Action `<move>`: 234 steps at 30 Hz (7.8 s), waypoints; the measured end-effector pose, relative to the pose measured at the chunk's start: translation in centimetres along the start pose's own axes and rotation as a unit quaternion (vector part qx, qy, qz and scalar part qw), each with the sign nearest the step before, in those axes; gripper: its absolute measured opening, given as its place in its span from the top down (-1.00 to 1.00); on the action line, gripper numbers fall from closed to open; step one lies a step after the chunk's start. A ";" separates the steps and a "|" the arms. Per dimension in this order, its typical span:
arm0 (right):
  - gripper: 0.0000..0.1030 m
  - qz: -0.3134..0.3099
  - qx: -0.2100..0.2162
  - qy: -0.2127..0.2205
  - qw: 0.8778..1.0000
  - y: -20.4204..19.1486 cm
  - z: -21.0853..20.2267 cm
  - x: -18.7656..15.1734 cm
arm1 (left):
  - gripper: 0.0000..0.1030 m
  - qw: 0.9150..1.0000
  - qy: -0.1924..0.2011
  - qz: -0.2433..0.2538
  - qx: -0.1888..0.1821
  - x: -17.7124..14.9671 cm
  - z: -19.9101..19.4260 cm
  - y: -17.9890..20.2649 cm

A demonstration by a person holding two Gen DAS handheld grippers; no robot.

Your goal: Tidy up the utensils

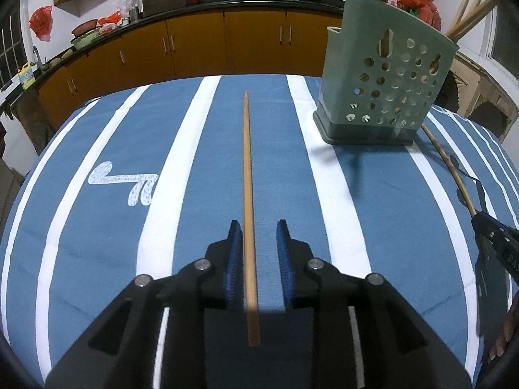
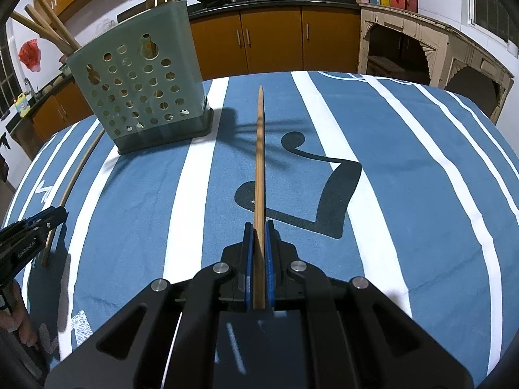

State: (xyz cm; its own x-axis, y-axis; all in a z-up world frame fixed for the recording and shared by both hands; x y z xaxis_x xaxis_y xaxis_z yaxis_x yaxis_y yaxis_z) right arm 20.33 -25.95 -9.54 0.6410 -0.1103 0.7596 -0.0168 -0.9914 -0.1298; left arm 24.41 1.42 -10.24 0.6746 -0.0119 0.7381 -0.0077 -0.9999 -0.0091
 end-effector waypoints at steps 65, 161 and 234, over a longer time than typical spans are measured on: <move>0.85 0.022 0.044 0.219 0.975 1.0 -12.4 9.8 | 0.85 0.980 0.185 -0.047 -0.062 8.9 -14.5 -2.9; -0.62 -0.007 0.079 0.322 0.944 -2.4 -19.5 13.2 | -0.27 0.952 0.297 -0.030 -0.067 14.1 -24.1 2.4; -0.97 -0.033 0.054 0.235 0.970 -3.5 -20.7 -3.5 | -0.92 0.963 0.269 0.003 -0.007 -6.1 -25.8 1.2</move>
State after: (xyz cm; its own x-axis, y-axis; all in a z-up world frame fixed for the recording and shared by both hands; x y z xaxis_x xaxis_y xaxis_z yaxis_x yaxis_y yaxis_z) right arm 2.24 -23.54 1.46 0.2177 -0.0923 0.9716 0.1088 -0.9870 -0.1181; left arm 1.21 0.28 2.62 0.1945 -0.0117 0.9808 -0.0229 -0.9997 -0.0074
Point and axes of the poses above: each gripper's, at about its wrist camera, not at the fingertips, and z roughly the way its jaws point, y to its right, x to its top, the point moved 3 cm from there along z, roughly the way its jaws point, and after that the axes turned 9 degrees about y, right-handed, at the moved point
